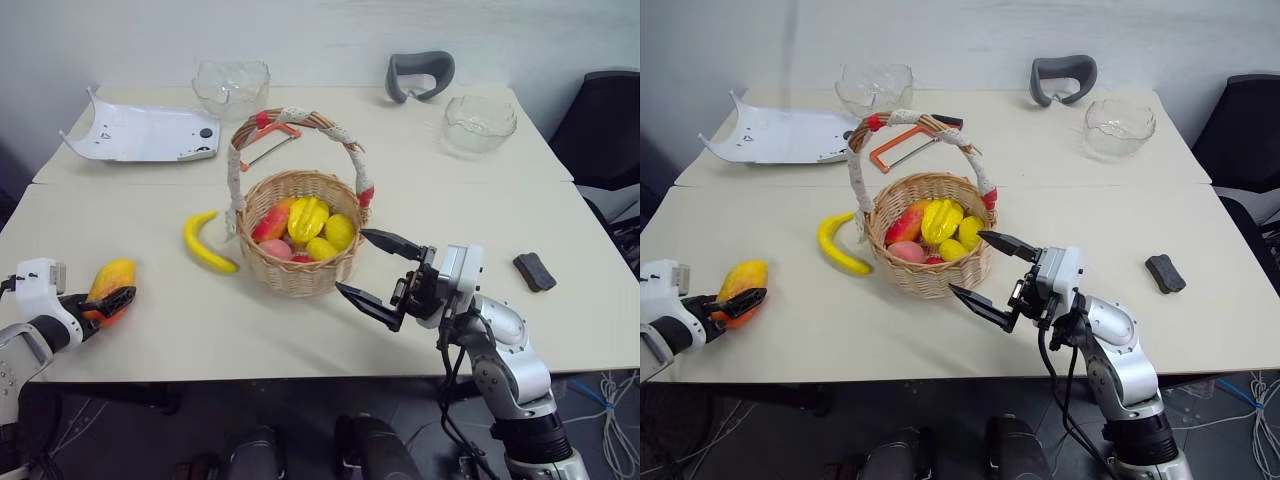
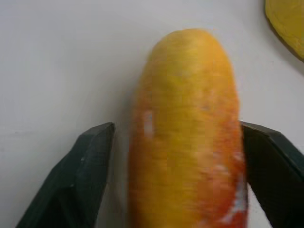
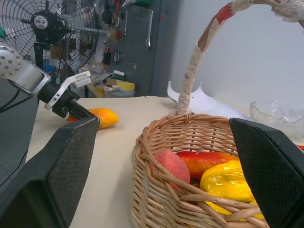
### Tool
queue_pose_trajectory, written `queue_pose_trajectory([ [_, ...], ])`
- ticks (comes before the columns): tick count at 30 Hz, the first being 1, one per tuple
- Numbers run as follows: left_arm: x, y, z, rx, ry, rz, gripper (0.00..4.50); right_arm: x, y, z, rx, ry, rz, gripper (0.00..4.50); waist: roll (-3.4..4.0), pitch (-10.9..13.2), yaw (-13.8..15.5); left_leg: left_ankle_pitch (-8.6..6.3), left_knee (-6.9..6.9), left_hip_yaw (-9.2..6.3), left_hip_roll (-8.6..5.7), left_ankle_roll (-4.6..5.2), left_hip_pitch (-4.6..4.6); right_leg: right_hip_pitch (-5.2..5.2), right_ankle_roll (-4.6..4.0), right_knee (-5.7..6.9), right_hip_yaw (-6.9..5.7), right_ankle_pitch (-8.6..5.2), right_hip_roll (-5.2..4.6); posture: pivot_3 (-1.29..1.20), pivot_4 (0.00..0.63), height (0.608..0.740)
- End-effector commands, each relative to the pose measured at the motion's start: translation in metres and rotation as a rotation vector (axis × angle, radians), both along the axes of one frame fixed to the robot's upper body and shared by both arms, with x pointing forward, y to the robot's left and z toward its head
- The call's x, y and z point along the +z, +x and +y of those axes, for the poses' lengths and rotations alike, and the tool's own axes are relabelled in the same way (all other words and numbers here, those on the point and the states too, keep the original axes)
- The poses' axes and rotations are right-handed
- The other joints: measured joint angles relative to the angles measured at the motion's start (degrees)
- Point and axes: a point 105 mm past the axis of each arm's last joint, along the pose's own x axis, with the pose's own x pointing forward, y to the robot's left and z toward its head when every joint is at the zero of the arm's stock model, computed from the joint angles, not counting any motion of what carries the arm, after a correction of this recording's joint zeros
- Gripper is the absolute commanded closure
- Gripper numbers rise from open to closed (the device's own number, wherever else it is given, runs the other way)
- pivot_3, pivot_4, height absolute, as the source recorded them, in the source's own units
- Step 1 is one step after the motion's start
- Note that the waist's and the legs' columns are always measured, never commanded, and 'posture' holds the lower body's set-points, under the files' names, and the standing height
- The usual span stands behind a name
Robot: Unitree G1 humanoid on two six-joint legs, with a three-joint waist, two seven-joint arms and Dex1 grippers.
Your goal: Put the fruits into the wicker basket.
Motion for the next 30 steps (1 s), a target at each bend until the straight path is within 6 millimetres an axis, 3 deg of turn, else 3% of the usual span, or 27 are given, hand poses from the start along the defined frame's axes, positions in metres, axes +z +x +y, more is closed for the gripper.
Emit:
queue_pose_trajectory([
  [1,0.009,0.003,0.007,-0.006,0.027,-0.043,1.56,0.008,-0.002,-0.005,-0.010,0.002,-0.032,0.00,-0.01,0.00,0.20,0.01,0.02,0.00,0.00,0.00,0.00,0.00,0.00,0.02,0.00,0.00,0.00,0.00,0.150,0.740],
  [3,0.013,0.002,0.012,-0.013,0.033,-0.061,2.00,0.008,-0.002,-0.008,-0.020,-0.004,-0.030,0.00,-0.01,0.00,0.29,0.03,0.00,-0.01,0.00,0.00,0.02,0.00,-0.01,0.04,0.00,0.01,0.00,0.00,0.150,0.740],
  [6,0.031,-0.001,0.004,-0.167,0.034,-0.143,2.00,0.007,-0.002,-0.012,-0.043,-0.016,-0.031,0.00,-0.03,-0.01,0.24,0.03,-0.03,-0.01,0.01,-0.04,-0.01,-0.04,-0.05,0.03,-0.01,-0.01,0.00,0.00,0.150,0.740],
  [9,0.086,-0.013,-0.043,-0.554,0.109,-0.451,2.00,0.011,-0.004,-0.027,-0.099,-0.011,-0.037,0.00,-0.03,-0.01,0.31,0.01,-0.07,0.00,0.00,-0.08,-0.12,-0.15,-0.08,0.00,-0.02,-0.03,-0.02,0.00,0.150,0.740],
  [11,0.096,-0.026,-0.067,-0.729,0.066,-0.464,2.00,0.015,-0.005,-0.039,-0.147,0.000,-0.036,0.00,-0.02,-0.01,0.48,0.01,-0.06,-0.01,0.00,-0.16,-0.21,-0.21,-0.10,-0.01,-0.04,-0.05,-0.05,0.00,0.150,0.740],
  [14,0.103,-0.035,-0.123,-1.061,0.048,-0.366,2.00,0.013,-0.012,-0.063,-0.237,-0.033,-0.027,0.00,0.00,0.00,0.74,0.00,-0.06,-0.01,-0.03,-0.12,-0.21,-0.20,-0.10,-0.02,-0.01,-0.05,-0.06,0.00,0.150,0.740],
  [15,0.107,-0.030,-0.139,-1.123,0.067,-0.380,2.00,0.010,-0.012,-0.072,-0.277,-0.062,-0.031,0.00,0.03,0.02,0.85,0.00,-0.06,-0.03,-0.04,-0.07,-0.22,-0.19,-0.10,-0.04,-0.03,-0.05,-0.06,0.00,0.150,0.740],
  [17,0.114,-0.018,-0.157,-1.158,0.098,-0.425,2.00,0.006,-0.011,-0.084,-0.336,-0.084,-0.030,0.00,0.15,0.09,1.25,0.02,-0.01,-0.01,-0.07,0.00,-0.09,-0.01,-0.07,-0.08,-0.02,-0.04,-0.03,0.00,0.150,0.740],
  [20,0.133,0.028,-0.197,-1.088,0.107,-0.587,2.00,0.008,-0.006,-0.104,-0.467,-0.063,-0.040,0.00,0.27,0.14,1.88,0.16,0.06,-0.02,-0.07,0.11,0.10,0.23,0.03,-0.06,0.00,0.02,0.08,0.00,0.150,0.740],
  [22,0.132,0.049,-0.209,-1.035,0.104,-0.602,2.00,0.008,-0.006,-0.104,-0.483,-0.066,-0.045,0.00,0.26,0.12,1.81,0.38,0.12,-0.04,-0.08,0.27,0.08,0.26,0.14,-0.05,0.05,0.10,0.18,0.00,0.150,0.740],
  [25,0.117,0.061,-0.223,-1.064,0.144,-0.577,2.00,0.007,-0.009,-0.099,-0.472,-0.069,-0.044,0.00,0.26,0.12,0.57,0.41,0.01,0.05,-0.07,0.28,0.16,0.24,0.21,-0.05,0.22,0.14,0.29,0.00,0.150,0.740],
  [30,0.123,0.067,-0.226,-1.037,0.141,-0.633,0.45,0.005,-0.012,-0.094,-0.466,-0.060,-0.041,0.00,0.19,0.16,0.36,0.63,-0.03,0.02,0.04,-0.25,-0.03,-0.01,0.18,-0.02,0.20,0.02,0.47,0.00,0.150,0.740],
])
